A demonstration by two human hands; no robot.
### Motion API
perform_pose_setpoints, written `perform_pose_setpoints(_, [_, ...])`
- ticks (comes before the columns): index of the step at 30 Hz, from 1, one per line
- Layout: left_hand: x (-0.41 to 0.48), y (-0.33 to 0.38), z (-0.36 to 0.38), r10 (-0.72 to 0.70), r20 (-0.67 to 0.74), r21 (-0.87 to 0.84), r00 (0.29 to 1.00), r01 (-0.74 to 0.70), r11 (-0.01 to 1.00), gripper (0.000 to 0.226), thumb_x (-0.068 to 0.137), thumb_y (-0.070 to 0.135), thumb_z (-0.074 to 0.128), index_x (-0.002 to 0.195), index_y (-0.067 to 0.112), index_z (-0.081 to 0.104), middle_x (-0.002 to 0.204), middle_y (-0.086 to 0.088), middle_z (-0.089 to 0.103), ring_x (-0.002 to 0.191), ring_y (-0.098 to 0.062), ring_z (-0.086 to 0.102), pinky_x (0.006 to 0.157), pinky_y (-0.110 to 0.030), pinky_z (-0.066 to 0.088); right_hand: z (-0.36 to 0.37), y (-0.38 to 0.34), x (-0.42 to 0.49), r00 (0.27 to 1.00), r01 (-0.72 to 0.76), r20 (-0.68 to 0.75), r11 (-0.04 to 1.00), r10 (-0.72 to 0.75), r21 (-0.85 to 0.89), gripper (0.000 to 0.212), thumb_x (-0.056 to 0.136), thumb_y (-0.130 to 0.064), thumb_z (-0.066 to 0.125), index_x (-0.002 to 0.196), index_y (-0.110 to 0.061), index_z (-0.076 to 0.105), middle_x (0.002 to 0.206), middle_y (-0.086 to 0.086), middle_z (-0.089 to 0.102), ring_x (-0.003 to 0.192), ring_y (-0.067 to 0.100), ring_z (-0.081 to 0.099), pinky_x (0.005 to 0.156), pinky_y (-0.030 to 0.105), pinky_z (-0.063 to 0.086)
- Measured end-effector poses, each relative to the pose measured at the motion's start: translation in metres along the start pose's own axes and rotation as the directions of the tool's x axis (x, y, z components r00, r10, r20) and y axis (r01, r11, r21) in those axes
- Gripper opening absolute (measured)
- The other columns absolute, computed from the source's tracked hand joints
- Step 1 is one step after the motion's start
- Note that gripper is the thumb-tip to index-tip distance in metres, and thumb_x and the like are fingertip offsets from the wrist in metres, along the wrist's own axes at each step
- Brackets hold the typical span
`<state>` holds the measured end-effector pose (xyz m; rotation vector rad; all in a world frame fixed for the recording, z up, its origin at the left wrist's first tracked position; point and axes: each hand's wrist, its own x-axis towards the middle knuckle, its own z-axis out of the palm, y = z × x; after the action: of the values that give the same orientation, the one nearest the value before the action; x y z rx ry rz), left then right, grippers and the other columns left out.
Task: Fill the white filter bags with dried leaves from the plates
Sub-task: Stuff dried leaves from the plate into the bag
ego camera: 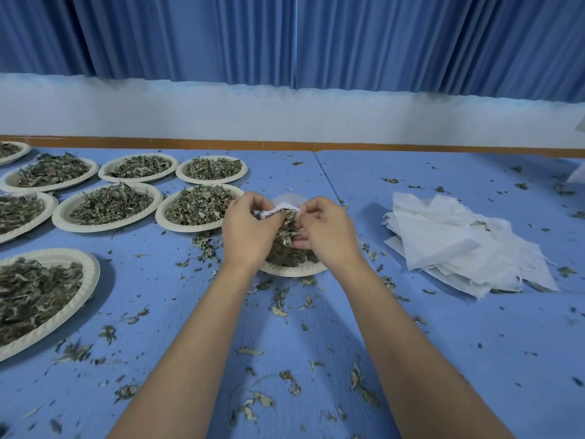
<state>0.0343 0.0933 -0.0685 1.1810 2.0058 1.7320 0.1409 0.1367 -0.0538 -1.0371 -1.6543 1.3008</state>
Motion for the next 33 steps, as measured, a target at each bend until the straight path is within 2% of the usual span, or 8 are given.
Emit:
perform_pose_setpoints(3, [0.003,0.005,-0.010,-0.050,0.186,-0.080,0.981,0.066,0.995,0.011,0.084,0.015,0.064,0.080,0.022,0.055,0.093,0.000,0.055,0.066,-0.012,0.049,0.061,-0.027,0.040,-0.004,0.000,0.003,0.999,-0.012,-0.051,1.000,0.013,0.026,0.013,0.092,-0.007,0.052,0.080,-0.012,0.054,0.083,0.007,0.057,0.059,0.014,0.059,0.047,0.017,0.051])
perform_pose_setpoints(6, [0.005,0.007,-0.021,-0.066,0.386,-0.054,0.920,0.094,0.994,0.013,0.084,0.009,0.057,0.091,0.020,0.055,0.102,-0.006,0.048,0.061,-0.012,0.047,0.053,-0.021,0.040,-0.008,0.001,0.004,0.997,-0.030,-0.065,0.999,0.031,0.019,0.011,0.092,-0.007,0.052,0.082,-0.010,0.056,0.079,0.005,0.058,0.062,0.015,0.059,0.044,0.014,0.047])
perform_pose_setpoints(9, [0.002,0.007,-0.022,-0.040,0.477,0.042,0.878,0.023,0.999,0.034,0.075,0.012,0.074,0.095,0.025,0.050,0.113,-0.001,0.041,0.089,-0.016,0.055,0.066,-0.023,0.051,-0.011,0.001,0.005,0.996,-0.039,-0.084,0.999,0.038,-0.004,0.017,0.092,-0.007,0.052,0.077,-0.014,0.056,0.076,0.003,0.059,0.059,0.014,0.059,0.044,0.016,0.048])
perform_pose_setpoints(12, [-0.004,0.007,-0.020,0.022,0.396,0.045,0.918,-0.044,0.998,0.039,0.067,0.019,0.083,0.089,0.026,0.051,0.106,0.009,0.042,0.098,-0.025,0.057,0.079,-0.040,0.053,-0.010,0.001,0.004,0.995,-0.039,-0.088,0.999,0.037,-0.026,0.019,0.091,-0.007,0.053,0.075,-0.015,0.055,0.078,0.005,0.059,0.063,0.017,0.060,0.051,0.023,0.054])
perform_pose_setpoints(18, [-0.002,0.001,-0.017,0.131,0.203,0.062,0.970,-0.146,0.987,0.033,0.069,0.020,0.081,0.075,0.028,0.049,0.094,0.009,0.045,0.073,-0.020,0.052,0.063,-0.017,0.044,-0.005,0.000,0.002,0.998,-0.065,0.026,0.993,0.062,0.094,0.015,0.093,-0.006,0.052,0.079,-0.012,0.055,0.081,0.005,0.056,0.067,0.016,0.063,0.065,0.028,0.060])
perform_pose_setpoints(23, [0.000,-0.004,-0.014,0.090,0.058,0.065,0.994,-0.093,0.994,0.034,0.070,0.018,0.080,0.068,0.031,0.048,0.095,0.004,0.049,0.065,-0.011,0.046,0.056,-0.013,0.037,-0.001,-0.003,0.000,0.995,0.096,0.002,0.970,-0.098,-0.221,0.009,0.092,-0.012,0.056,0.082,-0.014,0.056,0.078,0.002,0.061,0.077,0.023,0.069,0.077,0.039,0.057])
perform_pose_setpoints(26, [-0.002,-0.003,-0.010,0.072,-0.002,0.074,0.997,-0.072,0.995,0.034,0.070,0.019,0.079,0.066,0.031,0.048,0.090,0.008,0.049,0.069,-0.008,0.048,0.058,-0.009,0.036,-0.002,-0.004,0.001,0.986,0.153,0.004,0.905,-0.166,-0.397,0.008,0.090,-0.016,0.058,0.082,-0.016,0.057,0.083,0.005,0.065,0.084,0.023,0.063,0.073,0.035,0.050])
perform_pose_setpoints(33, [-0.003,-0.001,-0.002,0.020,-0.126,0.087,0.992,-0.009,0.996,0.034,0.072,0.005,0.068,0.063,0.029,0.047,0.088,0.000,0.056,0.056,-0.005,0.041,0.047,-0.011,0.032,-0.003,-0.005,-0.001,0.978,0.207,0.079,0.867,-0.192,-0.454,0.014,0.086,-0.012,0.059,0.073,-0.017,0.058,0.074,0.003,0.062,0.073,0.022,0.056,0.063,0.031,0.041])
